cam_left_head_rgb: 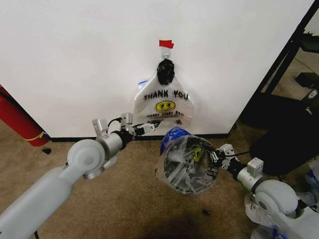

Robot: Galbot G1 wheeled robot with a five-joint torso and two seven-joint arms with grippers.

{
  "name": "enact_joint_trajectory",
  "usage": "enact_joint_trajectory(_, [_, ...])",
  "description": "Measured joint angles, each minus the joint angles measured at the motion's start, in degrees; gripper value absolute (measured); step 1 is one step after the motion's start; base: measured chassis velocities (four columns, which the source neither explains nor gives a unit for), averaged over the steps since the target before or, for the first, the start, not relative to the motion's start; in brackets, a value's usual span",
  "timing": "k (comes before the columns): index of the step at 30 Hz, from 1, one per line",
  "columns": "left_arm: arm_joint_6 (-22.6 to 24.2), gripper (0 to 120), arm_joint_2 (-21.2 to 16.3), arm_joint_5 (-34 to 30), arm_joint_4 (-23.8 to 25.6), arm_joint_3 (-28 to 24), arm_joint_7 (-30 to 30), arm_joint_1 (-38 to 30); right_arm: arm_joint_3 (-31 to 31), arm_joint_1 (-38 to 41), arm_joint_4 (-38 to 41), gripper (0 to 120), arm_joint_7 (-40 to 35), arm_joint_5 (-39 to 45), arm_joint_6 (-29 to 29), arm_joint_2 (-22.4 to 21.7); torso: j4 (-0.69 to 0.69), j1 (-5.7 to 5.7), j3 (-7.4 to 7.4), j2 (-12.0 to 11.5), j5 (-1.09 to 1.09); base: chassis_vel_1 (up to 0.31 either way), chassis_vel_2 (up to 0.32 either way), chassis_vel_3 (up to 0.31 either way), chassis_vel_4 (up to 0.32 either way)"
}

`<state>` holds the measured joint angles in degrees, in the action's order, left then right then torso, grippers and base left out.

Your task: Pick up the garbage bag from the wall and place it over the trash bin.

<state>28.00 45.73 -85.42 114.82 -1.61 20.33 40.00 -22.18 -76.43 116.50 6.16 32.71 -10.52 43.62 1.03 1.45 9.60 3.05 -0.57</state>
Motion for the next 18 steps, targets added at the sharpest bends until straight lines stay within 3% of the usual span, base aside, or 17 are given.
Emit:
enact_joint_trajectory(11, [2.88, 95, 1.87, -0.51, -0.80, -1.19, -1.41, -0.18, -0.21, -0.03, 0.26, 0, -0.85, -1.65, -0.80, -0.16, 0.00, 0.00, -0.01, 0.00, 0.00, 0.000, 0.000, 0.000, 0.000])
enact_joint_trajectory(18, [2.99, 71, 3.33, 0.53, -1.31, -3.05, -1.24, -1.17, 0.47, -0.02, 0.54, 0, -0.82, -1.60, -1.05, 0.14, 0.00, 0.00, -0.01, 0.00, 0.00, 0.000, 0.000, 0.000, 0.000])
